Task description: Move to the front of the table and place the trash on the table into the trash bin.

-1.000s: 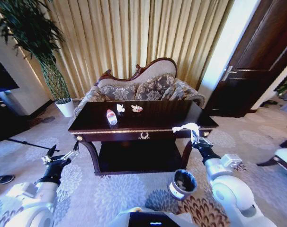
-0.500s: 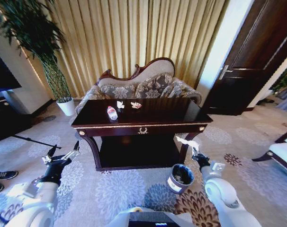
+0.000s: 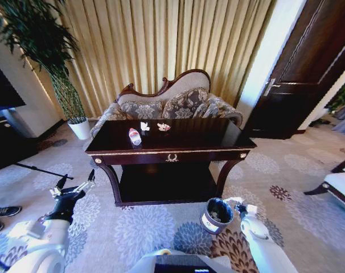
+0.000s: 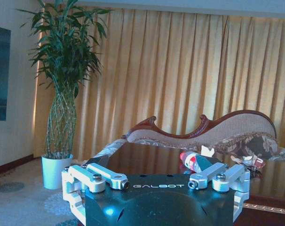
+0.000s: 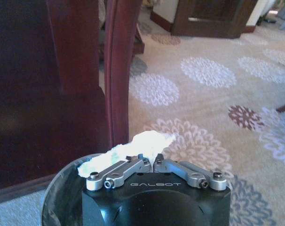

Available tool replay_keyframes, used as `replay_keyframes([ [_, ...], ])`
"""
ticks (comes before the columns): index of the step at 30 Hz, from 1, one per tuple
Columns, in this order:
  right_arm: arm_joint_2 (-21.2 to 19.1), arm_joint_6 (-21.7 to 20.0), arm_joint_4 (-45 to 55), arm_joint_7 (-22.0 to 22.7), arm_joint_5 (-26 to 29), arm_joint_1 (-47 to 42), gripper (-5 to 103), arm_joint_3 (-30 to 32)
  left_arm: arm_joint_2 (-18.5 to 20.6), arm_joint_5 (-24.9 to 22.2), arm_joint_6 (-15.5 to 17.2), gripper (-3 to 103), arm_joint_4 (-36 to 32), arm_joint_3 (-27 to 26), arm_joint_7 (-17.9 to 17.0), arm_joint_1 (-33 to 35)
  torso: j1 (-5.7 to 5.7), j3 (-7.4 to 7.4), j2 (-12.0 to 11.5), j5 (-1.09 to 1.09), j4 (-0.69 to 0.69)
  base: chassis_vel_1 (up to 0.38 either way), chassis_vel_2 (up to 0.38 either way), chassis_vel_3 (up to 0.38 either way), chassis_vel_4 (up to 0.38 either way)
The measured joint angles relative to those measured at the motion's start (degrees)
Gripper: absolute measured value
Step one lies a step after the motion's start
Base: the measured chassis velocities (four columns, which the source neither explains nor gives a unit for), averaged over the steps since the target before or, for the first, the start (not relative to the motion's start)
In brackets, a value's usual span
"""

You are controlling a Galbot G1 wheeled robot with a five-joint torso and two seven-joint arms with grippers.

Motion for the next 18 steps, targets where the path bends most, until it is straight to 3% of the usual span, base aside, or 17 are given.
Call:
replay_keyframes([
  [9,2.47,0.94,-10.18,-0.13,-4.00,4.96,0,-1.31,0.89,-0.19,0.02,100,0.00,-0.54,-0.28,0.81,0.00,0.00,0.00,0.00,-0.01,0.000,0.000,0.000,0.000],
  [16,5.06,0.73,-11.07,-1.32,-4.05,6.14,0,-2.39,0.97,0.00,0.80,100,0.00,0.51,-0.29,0.14,0.00,0.00,0.00,0.00,0.00,0.000,0.000,0.000,0.000],
  [18,5.65,0.59,-11.28,-1.37,-4.20,6.99,5,-2.60,0.91,0.10,0.90,100,0.00,0.60,-0.27,0.12,0.00,0.00,0.00,-0.01,0.01,0.000,0.000,0.000,0.000],
])
